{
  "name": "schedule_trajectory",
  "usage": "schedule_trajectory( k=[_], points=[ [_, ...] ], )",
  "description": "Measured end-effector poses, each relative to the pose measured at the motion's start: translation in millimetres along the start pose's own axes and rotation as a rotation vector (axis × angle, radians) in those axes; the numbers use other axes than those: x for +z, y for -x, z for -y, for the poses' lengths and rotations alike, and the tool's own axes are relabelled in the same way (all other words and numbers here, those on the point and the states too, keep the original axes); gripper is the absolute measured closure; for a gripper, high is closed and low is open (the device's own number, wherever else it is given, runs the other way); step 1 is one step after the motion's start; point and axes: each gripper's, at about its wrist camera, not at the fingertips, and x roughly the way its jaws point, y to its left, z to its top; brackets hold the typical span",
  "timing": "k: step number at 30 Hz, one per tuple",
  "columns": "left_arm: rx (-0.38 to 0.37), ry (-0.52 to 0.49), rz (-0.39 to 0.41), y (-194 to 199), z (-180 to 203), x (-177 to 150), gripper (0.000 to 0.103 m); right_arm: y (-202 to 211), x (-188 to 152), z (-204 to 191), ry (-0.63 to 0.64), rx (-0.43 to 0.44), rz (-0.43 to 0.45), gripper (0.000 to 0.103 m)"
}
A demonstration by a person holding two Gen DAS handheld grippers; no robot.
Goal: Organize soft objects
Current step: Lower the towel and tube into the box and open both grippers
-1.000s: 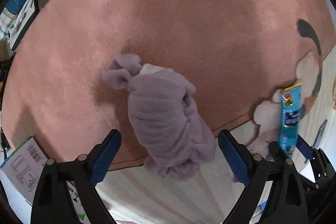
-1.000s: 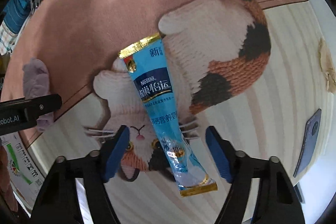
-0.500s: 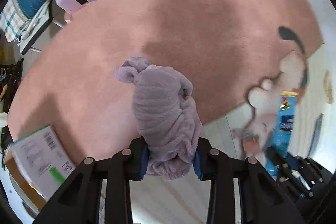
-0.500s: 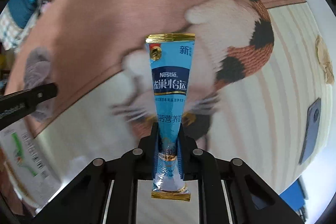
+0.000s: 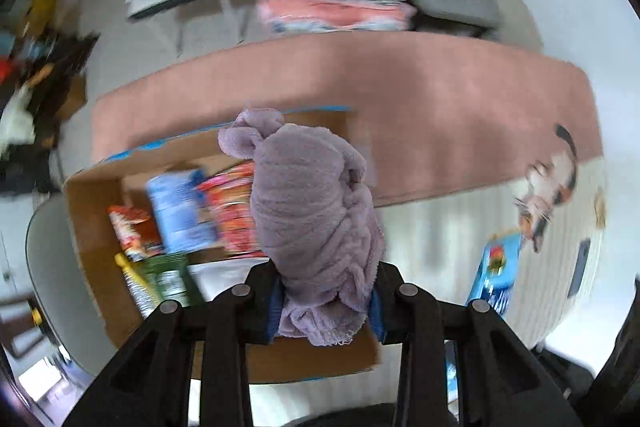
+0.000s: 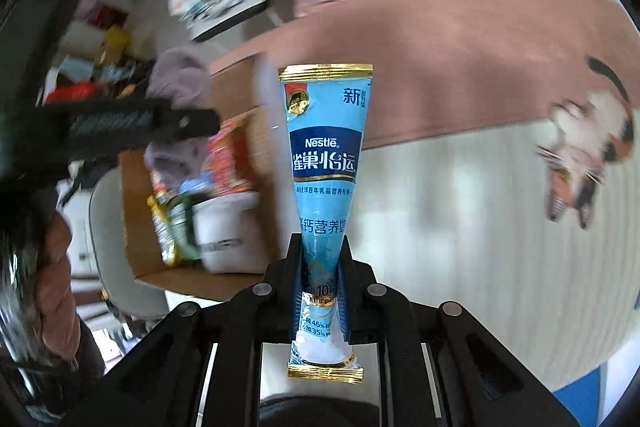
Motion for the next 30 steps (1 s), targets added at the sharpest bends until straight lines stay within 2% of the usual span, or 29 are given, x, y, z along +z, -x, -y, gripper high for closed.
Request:
schedule_trajectory(
  k=[3,7,14,16,18,20,21,30],
  points=[
    [-0.028,0.047,-0.054,-13,-28,17,0.072,-23,9,-43,0.028,-0.022,-0.035,0.088],
    [-0.068,0.047,-0.093,-23,-43,32,0.072,-47,16,-67,0.026,-0.06,-0.067,0.088],
    [-0.148,0.039,-0.208,-62,-45,50,0.072,-82,26,-52,0.005,-0.101,-0.101,0.088],
    [-0.145,0.019,-0.237,-70,-44,51,0.069,-87,29,-50,-0.004,-0.112,-0.113,0.086],
    [-0.146,0.016,-0.255,-75,-45,51,0.068,-97,31,-50,-0.004,-0.133,-0.137,0.077],
    [-0.156,0.015,-0.266,-78,-46,52,0.062,-101,31,-50,-0.009,-0.131,-0.146,0.038],
    [-0.157,0.013,-0.268,-79,-47,51,0.057,-100,30,-51,-0.001,-0.143,-0.143,0.034],
    [-0.124,-0.003,-0.205,-62,-53,46,0.054,-95,26,-57,0.004,-0.168,-0.14,0.033]
  ],
)
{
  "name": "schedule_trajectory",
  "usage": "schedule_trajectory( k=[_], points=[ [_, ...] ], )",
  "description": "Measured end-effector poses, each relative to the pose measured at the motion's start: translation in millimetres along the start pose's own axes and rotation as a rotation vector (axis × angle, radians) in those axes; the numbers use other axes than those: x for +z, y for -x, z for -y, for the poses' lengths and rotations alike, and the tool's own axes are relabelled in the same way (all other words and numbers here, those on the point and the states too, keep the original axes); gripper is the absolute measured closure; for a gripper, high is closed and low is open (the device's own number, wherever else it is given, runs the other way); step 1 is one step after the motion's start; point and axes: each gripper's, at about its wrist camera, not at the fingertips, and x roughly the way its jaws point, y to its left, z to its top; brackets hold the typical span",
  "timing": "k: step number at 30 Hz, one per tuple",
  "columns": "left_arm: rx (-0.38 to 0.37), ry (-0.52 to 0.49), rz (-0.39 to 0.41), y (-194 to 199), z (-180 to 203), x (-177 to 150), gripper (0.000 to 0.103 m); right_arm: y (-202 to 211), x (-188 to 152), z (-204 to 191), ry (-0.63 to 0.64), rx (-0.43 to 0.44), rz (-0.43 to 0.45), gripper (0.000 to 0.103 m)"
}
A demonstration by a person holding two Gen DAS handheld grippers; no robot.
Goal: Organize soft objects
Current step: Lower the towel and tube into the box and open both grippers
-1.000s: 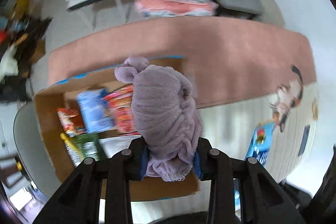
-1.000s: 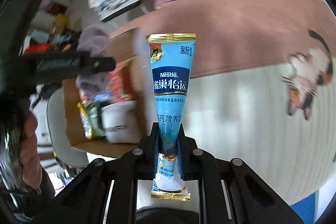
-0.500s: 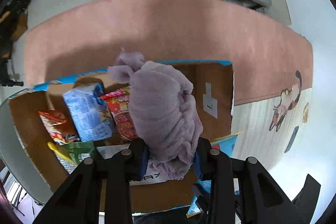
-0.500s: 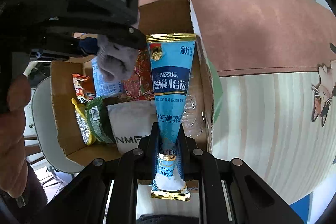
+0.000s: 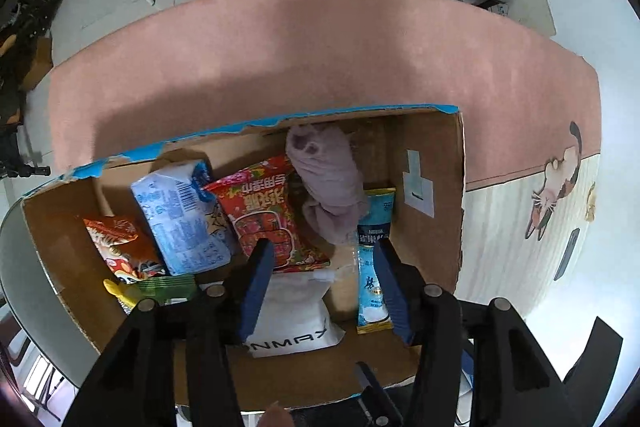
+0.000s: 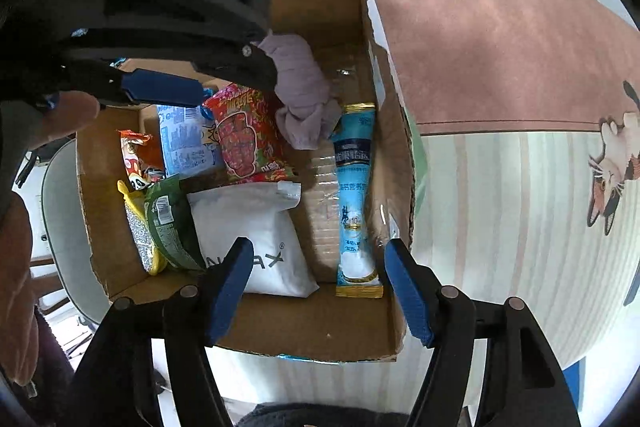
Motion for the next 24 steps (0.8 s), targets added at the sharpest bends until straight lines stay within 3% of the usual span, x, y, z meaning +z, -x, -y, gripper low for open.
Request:
schedule_trajectory(
  k=[6,10,12,15,22,24],
  points=[
    [-0.026,0.031,0.047,18,-15,-14,0.054,13,-7,-2,0.011,-0.012,0.023,0.028],
    [-0.024,0.057,0.127,38,-31,-41,0.054,24,-16,-1,0.019,-0.035,0.056,0.028],
    [0.002,0.067,0.182,47,-36,-54,0.054,30,-23,0,0.028,-0.054,0.083,0.027],
    [0.078,0.079,0.299,64,-45,-89,0.054,40,-33,0,0.039,-0.083,0.128,0.017],
    [0.172,0.11,0.468,86,-55,-163,0.053,71,-60,-4,0.084,-0.144,0.245,0.017],
    [0.178,0.11,0.495,90,-54,-178,0.042,81,-67,-8,0.101,-0.165,0.279,0.017]
  ],
)
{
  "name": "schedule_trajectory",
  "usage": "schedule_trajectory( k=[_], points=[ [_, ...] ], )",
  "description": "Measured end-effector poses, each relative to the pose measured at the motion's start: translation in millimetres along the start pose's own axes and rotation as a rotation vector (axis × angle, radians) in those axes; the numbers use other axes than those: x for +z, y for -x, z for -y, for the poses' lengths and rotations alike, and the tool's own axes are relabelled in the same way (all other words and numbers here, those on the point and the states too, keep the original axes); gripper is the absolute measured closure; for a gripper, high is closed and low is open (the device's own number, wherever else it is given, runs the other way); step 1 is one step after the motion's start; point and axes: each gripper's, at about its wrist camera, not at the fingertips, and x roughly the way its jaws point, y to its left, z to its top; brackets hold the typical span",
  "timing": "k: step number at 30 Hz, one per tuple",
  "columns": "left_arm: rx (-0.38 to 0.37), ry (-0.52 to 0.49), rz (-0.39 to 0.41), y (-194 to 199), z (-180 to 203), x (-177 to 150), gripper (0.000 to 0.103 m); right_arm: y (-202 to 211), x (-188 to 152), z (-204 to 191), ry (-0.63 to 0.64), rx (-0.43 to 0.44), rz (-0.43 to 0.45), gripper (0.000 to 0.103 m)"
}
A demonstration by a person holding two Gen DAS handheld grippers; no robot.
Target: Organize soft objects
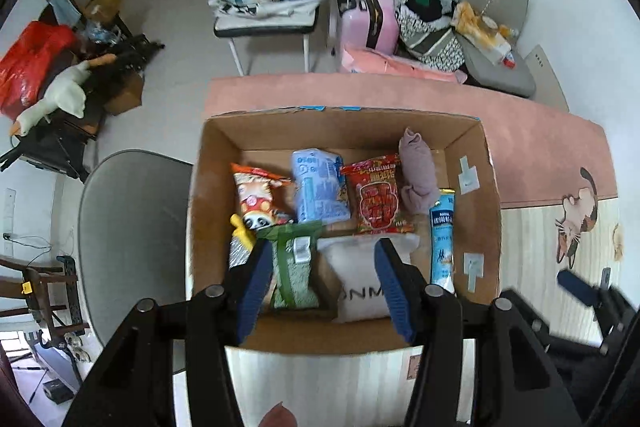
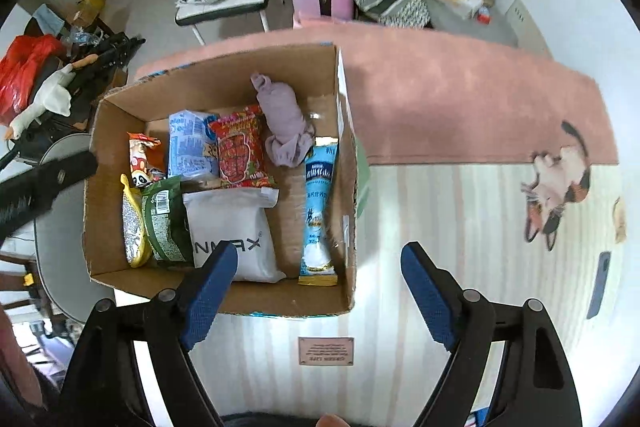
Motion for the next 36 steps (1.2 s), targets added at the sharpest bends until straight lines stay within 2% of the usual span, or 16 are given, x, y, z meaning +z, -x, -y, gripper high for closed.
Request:
schedule_trajectory(
  k=[1,3,5,7,9,10,17,29,36],
  points=[
    [0.006,-0.002,0.019,6,-1,-6,0.038,4,-1,-1,0.003,-0.001,0.01,0.016],
    [0.01,0.009,0.056,18,-4,-16,0.02,13,-3,-2,0.008,-0.003,0.032,0.012],
    [0.016,0.019,0.075,25,-5,-20,0.014,22,-5,-3,0.007,-0.005,0.05,0.005],
    [0.019,0.03,0.097,33,-7,-26,0.013,28,-5,-2,0.003,0.013,0.062,0.0],
    [0.022,0.034,0.107,40,-7,-30,0.003,34,-6,-3,-0.001,0.017,0.07,0.0],
    [0.023,0.04,0.118,44,-8,-31,0.002,38,-6,-4,0.0,0.015,0.077,0.0],
    [0.033,0.034,0.205,88,-4,-45,0.002,90,-17,-3,0.008,0.008,0.162,0.0],
    [0.032,0.033,0.322,180,2,-84,0.002,227,-66,9,0.017,0.021,0.368,0.0],
    [0.027,0.048,0.36,216,2,-101,0.002,273,-91,8,0.029,0.035,0.42,0.0]
  ],
)
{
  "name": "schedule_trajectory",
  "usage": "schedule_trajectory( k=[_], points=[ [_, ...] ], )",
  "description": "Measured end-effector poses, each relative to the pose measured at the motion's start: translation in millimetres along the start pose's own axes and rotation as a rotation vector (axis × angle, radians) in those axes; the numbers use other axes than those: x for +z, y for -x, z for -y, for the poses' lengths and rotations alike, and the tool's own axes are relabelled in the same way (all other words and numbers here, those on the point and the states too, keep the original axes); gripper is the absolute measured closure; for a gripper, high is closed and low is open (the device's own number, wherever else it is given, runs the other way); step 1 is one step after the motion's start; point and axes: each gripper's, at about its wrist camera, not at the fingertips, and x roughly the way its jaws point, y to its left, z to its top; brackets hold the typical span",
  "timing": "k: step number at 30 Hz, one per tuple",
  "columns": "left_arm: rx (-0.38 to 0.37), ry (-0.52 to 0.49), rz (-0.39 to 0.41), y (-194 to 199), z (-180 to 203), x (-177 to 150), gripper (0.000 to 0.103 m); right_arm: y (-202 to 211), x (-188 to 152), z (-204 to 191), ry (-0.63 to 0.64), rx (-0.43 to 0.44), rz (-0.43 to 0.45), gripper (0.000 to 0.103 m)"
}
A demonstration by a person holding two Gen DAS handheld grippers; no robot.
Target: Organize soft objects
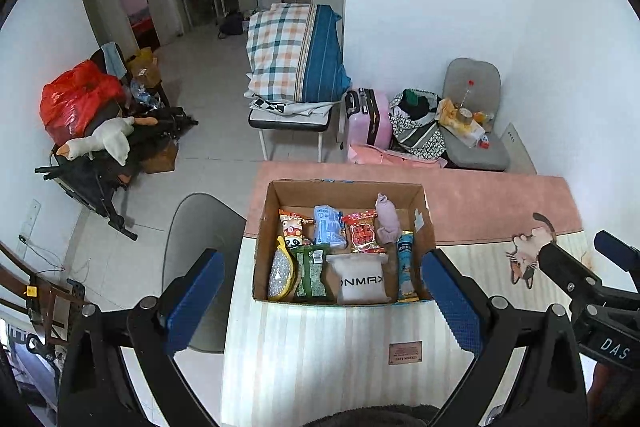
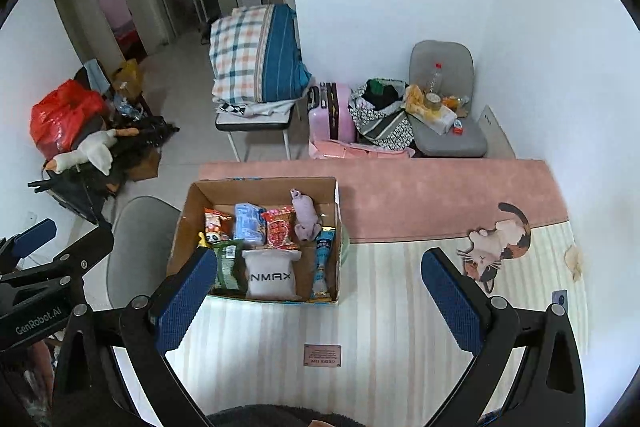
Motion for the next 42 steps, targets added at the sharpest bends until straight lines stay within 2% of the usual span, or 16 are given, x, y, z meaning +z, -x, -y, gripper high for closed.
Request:
schedule_trajectory(
  k=[6,12,42],
  points=[
    [-0.014,-0.008,-0.002,20,2,-9,0.002,28,-6,-3,0.019,-0.005,0.019,0.0],
    [0.003,-0.006,0.027,28,4,-11,0.002,40,-5,-2,0.016,-0.03,0.043,0.0],
    [0.006,0.013,0.007,23,8,-21,0.002,28,-9,2,0.026,-0.056,0.018,0.0]
  ],
)
